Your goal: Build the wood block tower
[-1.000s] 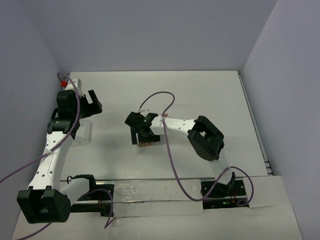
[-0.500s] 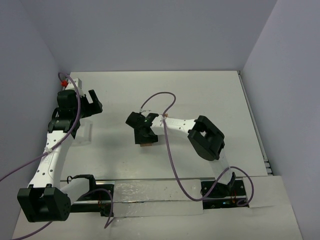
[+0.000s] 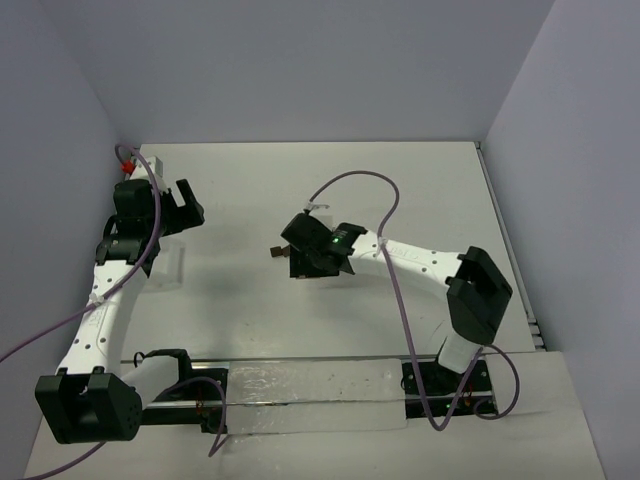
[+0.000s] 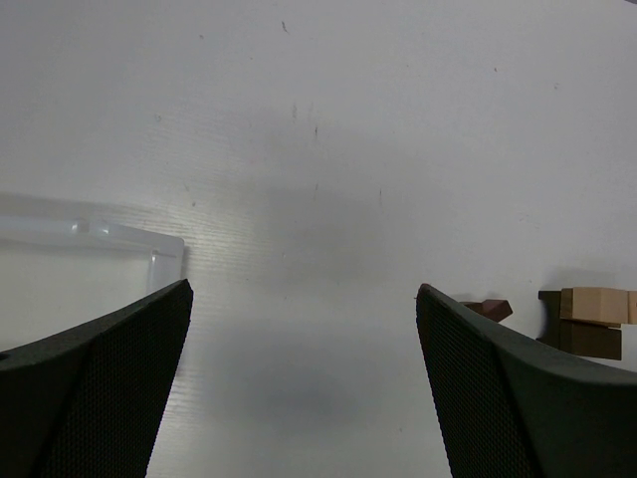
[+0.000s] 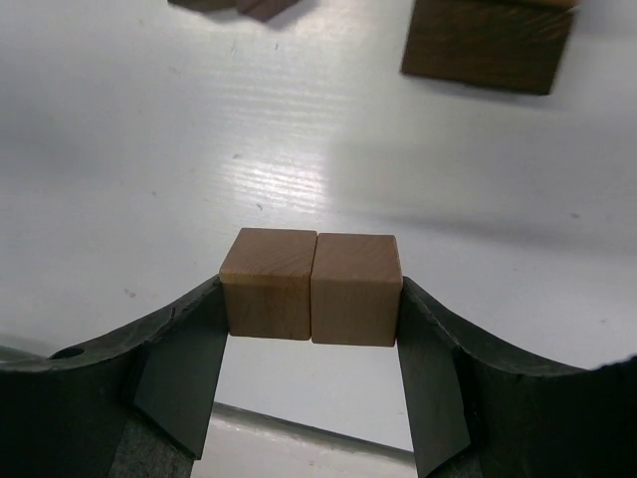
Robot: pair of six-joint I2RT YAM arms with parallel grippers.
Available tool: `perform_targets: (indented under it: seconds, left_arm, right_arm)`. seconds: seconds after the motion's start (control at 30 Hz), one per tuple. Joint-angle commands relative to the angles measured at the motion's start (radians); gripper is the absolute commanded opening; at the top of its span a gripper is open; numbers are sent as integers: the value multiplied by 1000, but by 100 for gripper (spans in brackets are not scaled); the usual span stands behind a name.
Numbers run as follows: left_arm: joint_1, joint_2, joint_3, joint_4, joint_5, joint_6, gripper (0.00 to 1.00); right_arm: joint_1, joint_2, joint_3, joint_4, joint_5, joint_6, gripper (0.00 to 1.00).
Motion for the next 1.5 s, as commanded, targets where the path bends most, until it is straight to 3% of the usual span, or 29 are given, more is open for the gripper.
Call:
perform_targets:
  seconds: [0.0,0.37,1.17,1.47]
  left_arm:
    - [8,-7,25,40,0,-8,99]
    - [8,29,58,33,30,-1,99]
    - [8,57,69,18,58,-14,99]
    - [8,55,62,12,73,-17,99]
  right_arm:
    - [-79,-71,-66,47,56,-35,25]
    - [-192,-114,-57,74,35,-142,15]
    - [-217,75,96,19,37,-164,18]
    - [-223,120,119,14,58,-168,24]
